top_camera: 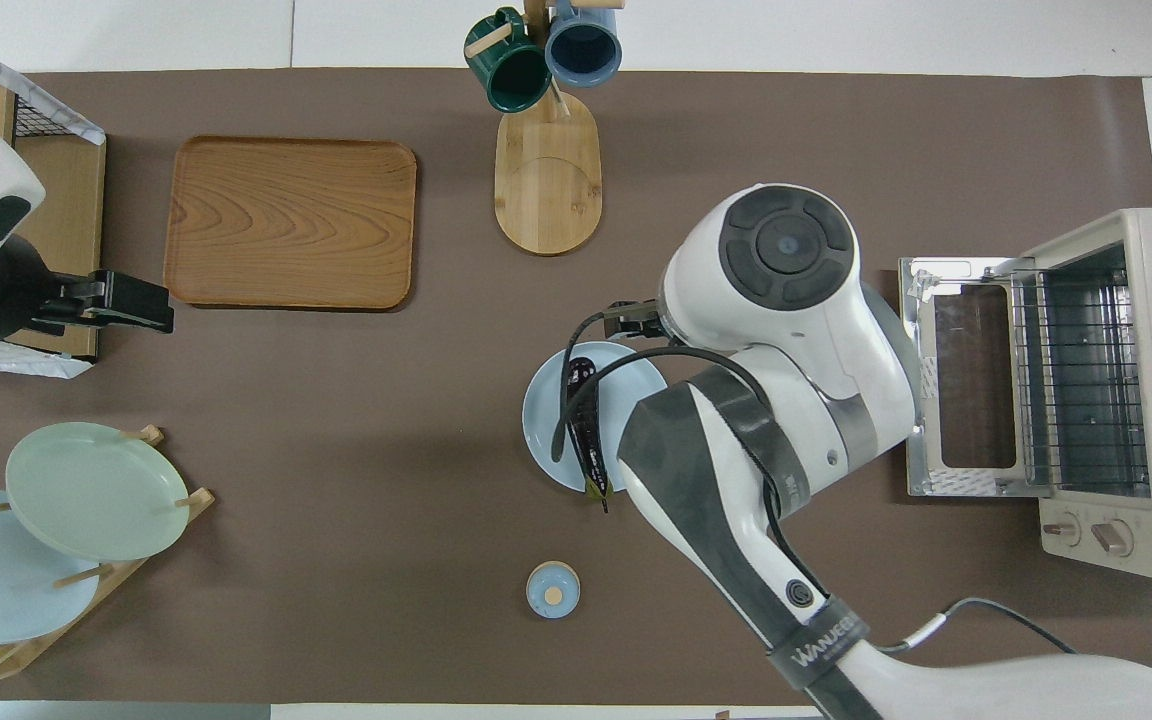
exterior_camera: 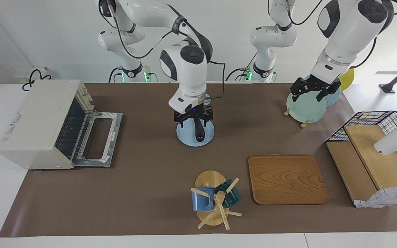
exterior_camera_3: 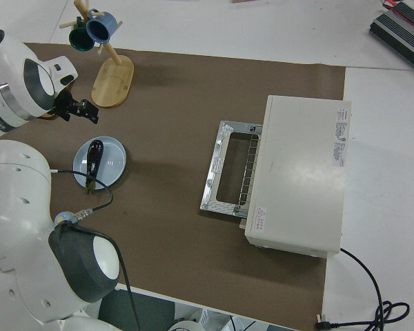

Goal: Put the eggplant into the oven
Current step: 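Reach the right gripper to the eggplant on the plate and grasp it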

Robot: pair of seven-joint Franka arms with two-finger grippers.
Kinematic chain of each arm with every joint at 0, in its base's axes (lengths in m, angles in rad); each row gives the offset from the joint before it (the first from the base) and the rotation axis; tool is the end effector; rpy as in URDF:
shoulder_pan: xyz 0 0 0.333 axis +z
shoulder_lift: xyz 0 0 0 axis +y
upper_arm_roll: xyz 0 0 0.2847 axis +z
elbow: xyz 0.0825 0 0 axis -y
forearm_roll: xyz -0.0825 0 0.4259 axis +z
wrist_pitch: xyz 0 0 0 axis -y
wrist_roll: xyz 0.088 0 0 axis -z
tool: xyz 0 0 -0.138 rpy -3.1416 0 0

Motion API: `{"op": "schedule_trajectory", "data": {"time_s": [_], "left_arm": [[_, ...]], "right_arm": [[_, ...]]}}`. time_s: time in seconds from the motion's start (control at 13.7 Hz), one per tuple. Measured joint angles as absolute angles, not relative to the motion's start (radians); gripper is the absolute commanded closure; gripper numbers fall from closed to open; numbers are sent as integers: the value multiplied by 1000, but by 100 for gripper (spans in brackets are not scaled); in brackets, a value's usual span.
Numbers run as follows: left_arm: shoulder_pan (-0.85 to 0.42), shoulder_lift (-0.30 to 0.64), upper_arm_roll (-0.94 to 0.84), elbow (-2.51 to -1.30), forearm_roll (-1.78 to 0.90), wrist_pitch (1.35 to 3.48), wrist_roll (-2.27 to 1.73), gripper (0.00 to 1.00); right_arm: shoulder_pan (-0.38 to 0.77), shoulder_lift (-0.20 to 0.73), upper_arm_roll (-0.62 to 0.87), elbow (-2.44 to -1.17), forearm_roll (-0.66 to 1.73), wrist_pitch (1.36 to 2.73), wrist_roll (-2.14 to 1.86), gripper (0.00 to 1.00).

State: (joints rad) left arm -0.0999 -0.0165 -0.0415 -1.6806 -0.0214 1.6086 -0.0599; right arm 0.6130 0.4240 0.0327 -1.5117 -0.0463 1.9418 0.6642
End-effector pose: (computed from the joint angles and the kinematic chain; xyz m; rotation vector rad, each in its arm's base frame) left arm 0.5834 -0.0861 0.5188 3.1228 -0.1251 -0.0896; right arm 0.5699 0.4210 0.3463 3.1216 -0.0075 0.0362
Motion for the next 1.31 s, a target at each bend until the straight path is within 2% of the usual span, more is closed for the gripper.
{"op": "schedule_trajectory", "data": {"time_s": [0.15,0.36,0.58,0.73,0.8,1.02,1.31], "left_arm": [[-98,-11,-41,-1681,-20,1609,-30,0],[-84,-11,-46,-1680,-19,1609,-4,0],[-84,-11,-48,-1679,-19,1608,-2,0],[-84,-11,-48,-1676,-19,1605,-2,0],[-84,-11,-48,-1674,-19,1603,-2,0],[-84,-11,-48,-1670,-19,1602,-2,0],[-84,-13,-48,-1670,-19,1602,-2,0]], "right_arm": [[678,496,33,-1489,-61,1999,762,0],[702,538,30,-1486,-65,2095,802,3],[697,540,25,-1511,-70,2099,802,38],[702,537,26,-1541,-70,2114,802,55],[705,535,28,-1561,-70,2131,802,58],[724,524,30,-1613,-70,2175,802,59],[747,511,30,-1679,-70,2209,802,69]]}}
